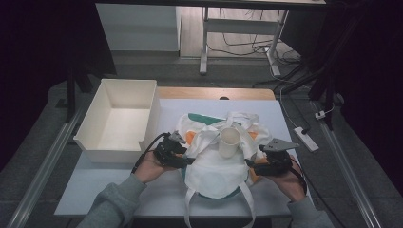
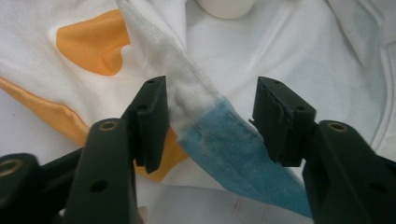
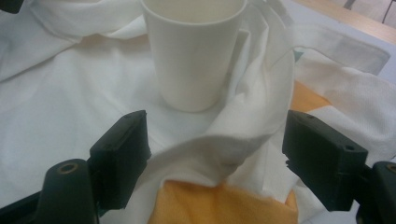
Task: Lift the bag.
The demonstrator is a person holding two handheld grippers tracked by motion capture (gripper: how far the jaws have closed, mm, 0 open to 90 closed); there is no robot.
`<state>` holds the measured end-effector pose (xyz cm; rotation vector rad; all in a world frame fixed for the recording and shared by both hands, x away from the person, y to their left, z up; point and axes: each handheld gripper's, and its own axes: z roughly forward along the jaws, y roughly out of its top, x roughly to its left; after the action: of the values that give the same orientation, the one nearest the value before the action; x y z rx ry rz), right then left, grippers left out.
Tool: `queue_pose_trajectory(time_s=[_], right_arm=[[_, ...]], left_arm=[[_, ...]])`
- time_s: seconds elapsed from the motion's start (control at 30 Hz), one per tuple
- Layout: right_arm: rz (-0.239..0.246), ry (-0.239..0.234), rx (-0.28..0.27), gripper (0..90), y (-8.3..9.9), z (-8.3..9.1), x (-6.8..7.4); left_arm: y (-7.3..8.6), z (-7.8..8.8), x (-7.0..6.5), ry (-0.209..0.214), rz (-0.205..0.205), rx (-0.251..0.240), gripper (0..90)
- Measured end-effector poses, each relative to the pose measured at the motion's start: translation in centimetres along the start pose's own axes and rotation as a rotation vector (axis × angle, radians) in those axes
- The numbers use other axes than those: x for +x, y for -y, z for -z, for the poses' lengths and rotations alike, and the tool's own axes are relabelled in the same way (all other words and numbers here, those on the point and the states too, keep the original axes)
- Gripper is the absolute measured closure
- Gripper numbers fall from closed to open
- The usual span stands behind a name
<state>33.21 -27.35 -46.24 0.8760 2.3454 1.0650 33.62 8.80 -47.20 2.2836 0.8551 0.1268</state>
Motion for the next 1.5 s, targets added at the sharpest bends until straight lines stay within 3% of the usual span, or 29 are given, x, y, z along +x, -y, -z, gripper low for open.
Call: queue_pose_trajectory(time_s=[0.13,0.3,0.4,0.5,0.67,1.17,1.5], right_arm=[[-0.023,0.031,-0.007,23.2,-0.1,-0.4,0.2],[-0.054,0.041,0.070,26.9,0.3,-1.2,0.1],[-0.082,0.048,0.128,35.0,0.5,-1.3,-0.3],[-0.133,-0.012,0.154,47.7,0.7,-1.2,-1.0],[-0.170,-0.047,0.171,63.5,0.7,-1.0,-1.5],[-0.114,-0.020,0.124,73.6,0.0,0.0,-1.3],[-0.102,0.008,0.029,74.3,-0.5,1.3,-1.4]], left_arm=[[0.0,0.0,0.1,-0.010,0.002,0.007,54.9],[0.1,-0.1,0.5,-0.037,0.015,0.023,66.0],[0.2,-0.2,0.7,-0.053,0.021,0.031,76.1],[0.3,-0.2,0.9,-0.054,0.026,0.032,79.6],[0.3,-0.1,0.9,-0.049,0.019,0.024,81.0],[0.2,0.9,1.4,-0.034,0.032,-0.020,81.6],[0.1,2.7,1.7,-0.016,0.057,-0.113,81.7]])
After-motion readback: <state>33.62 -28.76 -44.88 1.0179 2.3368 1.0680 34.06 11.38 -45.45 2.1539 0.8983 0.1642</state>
